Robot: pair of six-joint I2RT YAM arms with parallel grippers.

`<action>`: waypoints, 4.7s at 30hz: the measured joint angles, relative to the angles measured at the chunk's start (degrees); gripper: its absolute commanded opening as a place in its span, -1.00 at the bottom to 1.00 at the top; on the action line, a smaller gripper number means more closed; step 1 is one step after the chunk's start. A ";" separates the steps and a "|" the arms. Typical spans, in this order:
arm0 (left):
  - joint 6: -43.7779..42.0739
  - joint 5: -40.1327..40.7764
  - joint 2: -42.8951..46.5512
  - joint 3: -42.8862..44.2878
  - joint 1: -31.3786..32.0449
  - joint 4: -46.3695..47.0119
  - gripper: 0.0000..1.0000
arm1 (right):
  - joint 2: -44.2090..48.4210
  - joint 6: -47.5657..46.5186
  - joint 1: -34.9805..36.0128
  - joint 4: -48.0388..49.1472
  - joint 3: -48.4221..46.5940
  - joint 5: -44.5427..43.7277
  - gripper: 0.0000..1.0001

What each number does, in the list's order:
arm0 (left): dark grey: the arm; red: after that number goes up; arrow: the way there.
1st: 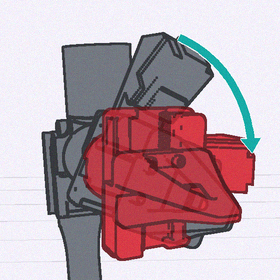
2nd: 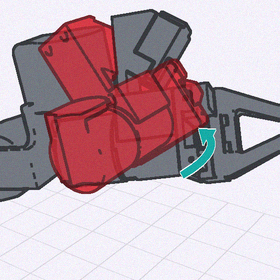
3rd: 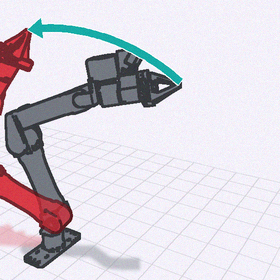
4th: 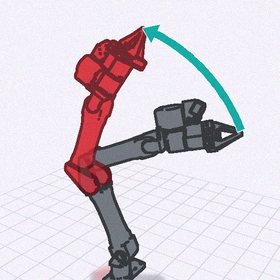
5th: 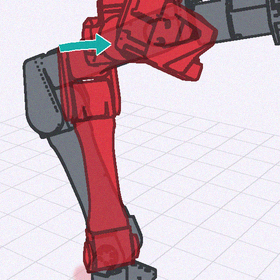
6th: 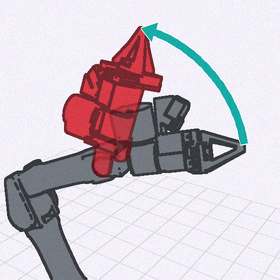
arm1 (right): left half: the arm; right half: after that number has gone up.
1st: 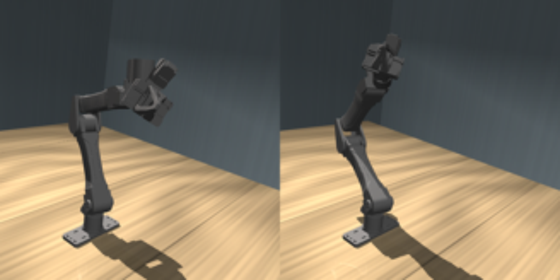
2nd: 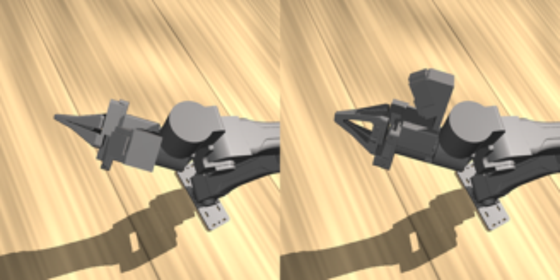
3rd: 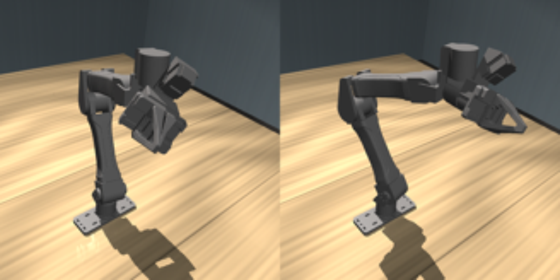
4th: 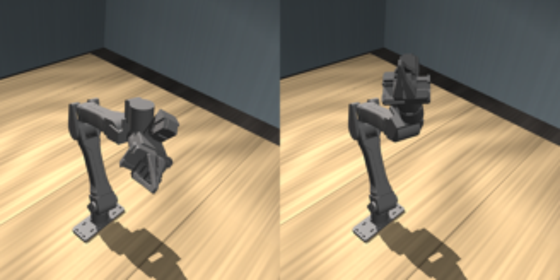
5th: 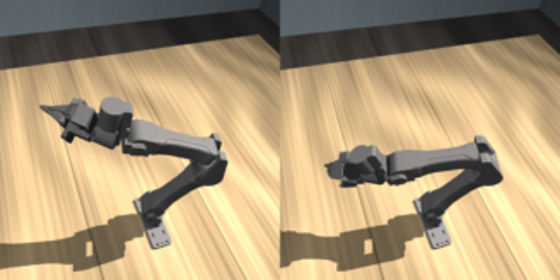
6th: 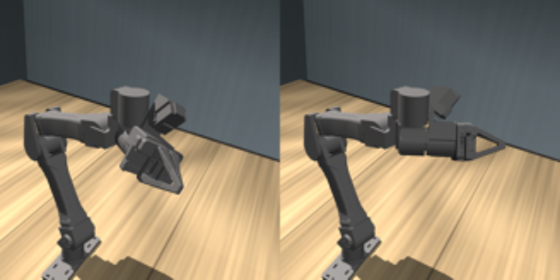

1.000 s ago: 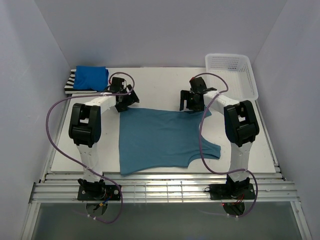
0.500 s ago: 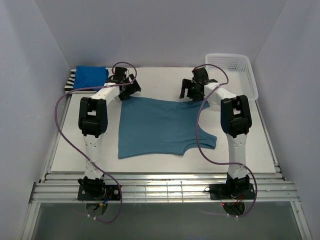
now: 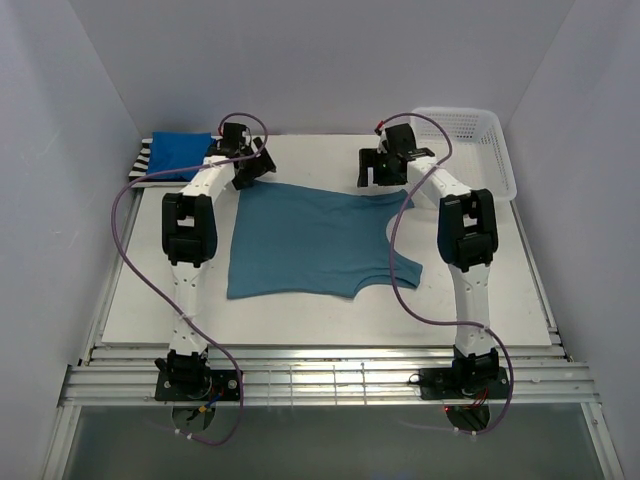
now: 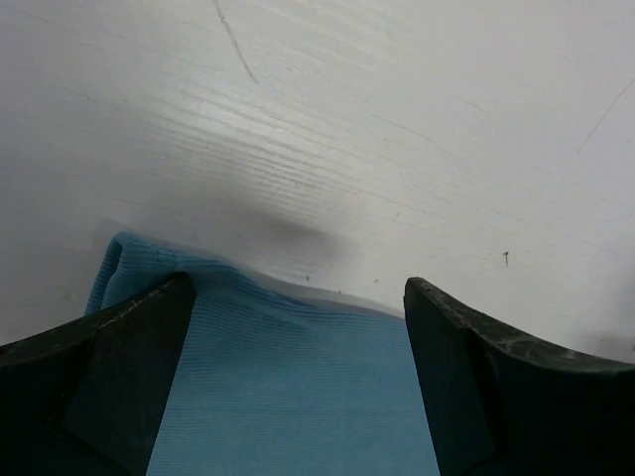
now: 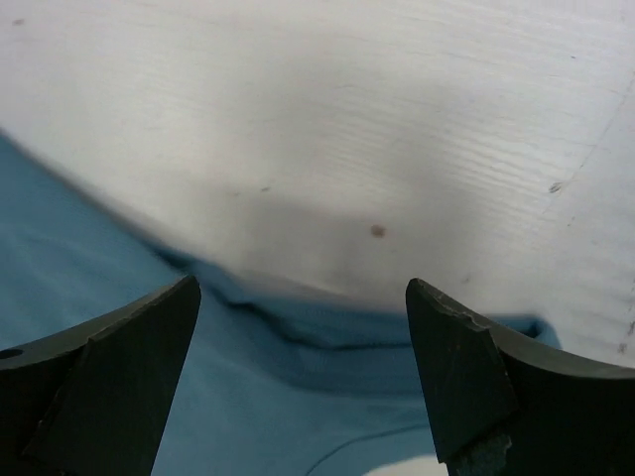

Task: Fold and stack the tank tops
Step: Flatten the tank top out, then fold the tank top

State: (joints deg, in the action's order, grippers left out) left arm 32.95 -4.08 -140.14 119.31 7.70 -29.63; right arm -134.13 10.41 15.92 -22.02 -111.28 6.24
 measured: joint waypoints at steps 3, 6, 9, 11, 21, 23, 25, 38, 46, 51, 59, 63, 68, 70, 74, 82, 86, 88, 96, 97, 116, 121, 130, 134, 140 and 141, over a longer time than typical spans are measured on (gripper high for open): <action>-0.66 0.22 3.08 -3.08 0.00 -1.60 0.96 | 5.81 -4.20 2.25 -0.90 2.84 0.02 0.80; -0.74 1.18 11.45 -11.43 0.00 -3.10 0.96 | 15.21 -8.09 6.12 -0.37 6.29 -0.33 0.80; 1.20 4.22 25.38 -23.37 0.00 -4.52 0.96 | 26.71 -11.04 10.78 2.27 12.48 -0.46 0.80; 3.96 6.64 37.00 -31.93 0.04 -5.38 0.96 | 34.86 -12.50 14.38 4.76 19.02 -0.55 0.80; 18.67 11.98 76.89 -67.21 -0.11 -17.38 0.96 | 59.08 -10.51 29.11 8.04 57.75 -6.08 0.80; 20.33 11.72 77.20 -72.37 -0.11 -18.99 0.96 | 61.46 -9.03 30.51 7.74 61.70 -6.29 0.80; 21.84 11.34 76.39 -76.43 -0.11 -20.50 0.96 | 63.30 -7.78 31.36 7.56 63.87 -6.69 0.80; 27.63 10.69 69.81 -84.17 -0.11 -15.30 0.78 | 64.70 -4.79 32.54 6.95 66.95 -10.10 0.80; 28.04 10.86 66.88 -83.30 -0.11 -14.82 0.18 | 64.37 -5.03 33.27 6.36 68.00 -9.68 0.81; 27.71 10.05 65.40 -82.84 -0.11 -12.07 -0.61 | 61.64 -7.26 36.54 5.46 68.00 -9.99 0.88; 26.43 8.13 64.72 -82.90 -0.11 -8.50 -1.00 | 48.96 -11.21 39.32 3.41 63.17 -15.21 0.82; 25.88 7.93 64.46 -82.71 -0.11 -8.22 -1.00 | 46.47 -12.39 41.00 3.48 61.77 -17.59 0.74; 25.70 7.93 64.61 -82.71 -0.11 -8.15 -1.00 | 46.31 -13.20 42.34 3.65 61.75 -19.15 0.51; 25.59 8.09 64.81 -82.71 -0.11 -8.11 -1.00 | 46.10 -13.70 42.40 3.98 61.75 -19.19 0.40; 25.46 8.33 65.16 -82.71 -0.11 -8.04 -1.00 | 44.24 -14.80 42.36 4.55 61.75 -19.21 -0.04; 24.92 8.68 65.29 -82.40 -0.11 -8.15 -1.00 | 42.86 -15.67 42.32 5.86 61.57 -18.97 -0.85; 24.90 8.66 65.29 -80.85 -0.11 -8.26 -1.00 | 42.88 -15.45 42.34 6.40 61.57 -19.41 -0.85; 24.90 8.59 65.29 -80.11 -0.11 -8.28 -1.00 | 42.91 -15.39 42.34 6.40 61.57 -20.20 -0.85; 24.63 8.57 64.48 -74.34 -0.11 -8.41 -1.00 | 44.35 -15.06 41.75 5.01 60.08 -23.10 -0.85; 24.50 8.57 63.80 -73.31 -0.11 -8.31 -1.00 | 44.41 -15.08 41.46 4.94 59.49 -23.12 -0.85; 22.32 9.05 42.60 -52.35 -0.11 -7.26 -1.00 | 38.45 -16.50 28.72 1.92 46.12 -19.37 -0.85; 21.14 9.51 37.88 -47.82 -0.11 -7.19 -1.00 | 35.30 -18.08 26.23 1.18 42.91 -17.05 -0.85; 18.45 9.40 29.70 -41.88 -0.11 -6.34 0.21 | 27.28 -20.74 21.64 -0.07 36.24 -13.79 -0.44; 17.88 9.14 27.50 -40.02 -0.11 -6.29 0.93 | 23.76 -21.77 20.41 -1.77 32.04 -14.86 -0.09; 15.93 9.20 27.58 -37.03 -0.11 -6.29 0.96 | 23.21 -20.31 20.11 -4.46 28.13 -17.07 0.24; 15.74 9.14 27.85 -36.98 -0.11 -6.19 0.96 | 23.96 -19.52 20.11 -5.07 28.22 -17.05 0.57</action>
State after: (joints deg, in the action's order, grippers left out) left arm 48.69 5.06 -112.29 82.32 7.60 -35.81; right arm -110.17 -9.10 36.03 -27.09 -83.07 -10.81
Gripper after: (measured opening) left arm 0.978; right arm 0.580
